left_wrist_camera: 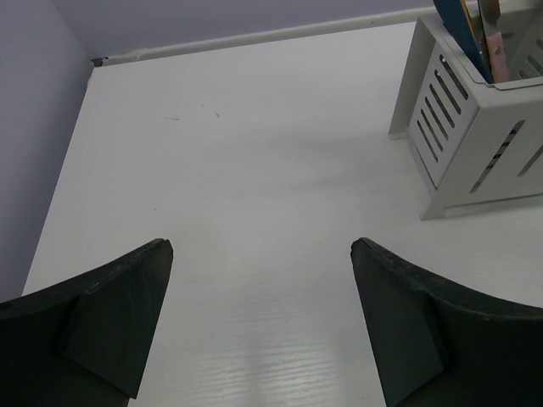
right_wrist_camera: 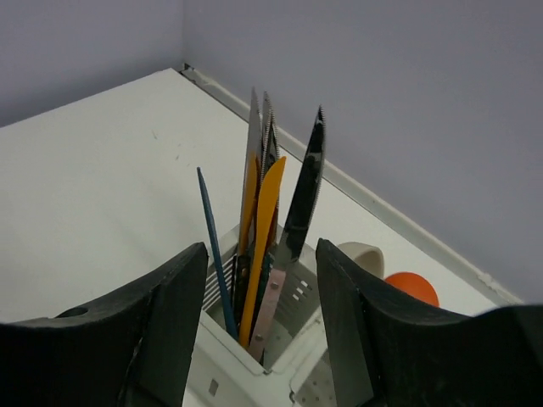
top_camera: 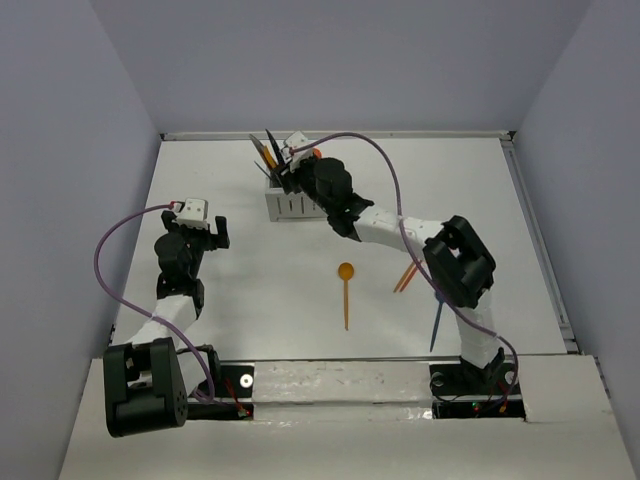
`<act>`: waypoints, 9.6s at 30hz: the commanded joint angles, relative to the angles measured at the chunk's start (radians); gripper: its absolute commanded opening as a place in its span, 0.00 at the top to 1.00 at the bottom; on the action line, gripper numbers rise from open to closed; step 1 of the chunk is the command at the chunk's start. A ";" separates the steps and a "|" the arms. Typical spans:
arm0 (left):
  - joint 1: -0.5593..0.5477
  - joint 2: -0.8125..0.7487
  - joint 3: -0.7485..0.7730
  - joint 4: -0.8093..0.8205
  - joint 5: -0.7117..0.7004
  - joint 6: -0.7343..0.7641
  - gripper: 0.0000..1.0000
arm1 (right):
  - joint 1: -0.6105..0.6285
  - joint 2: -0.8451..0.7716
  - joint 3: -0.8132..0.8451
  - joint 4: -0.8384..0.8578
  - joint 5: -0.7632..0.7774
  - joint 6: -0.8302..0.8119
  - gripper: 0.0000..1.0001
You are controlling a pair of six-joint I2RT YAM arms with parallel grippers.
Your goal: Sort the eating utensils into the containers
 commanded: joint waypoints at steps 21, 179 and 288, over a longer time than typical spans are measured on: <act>0.001 -0.060 -0.066 0.132 -0.002 -0.002 0.02 | 0.090 -0.294 -0.256 -1.271 0.053 0.972 0.25; 0.000 -0.244 -0.215 0.262 0.101 0.040 0.01 | -0.319 -0.903 -0.994 -1.351 0.211 1.358 1.00; 0.001 -0.199 -0.178 0.230 0.103 0.041 0.01 | -0.459 -0.566 -0.712 -1.083 0.181 0.896 0.60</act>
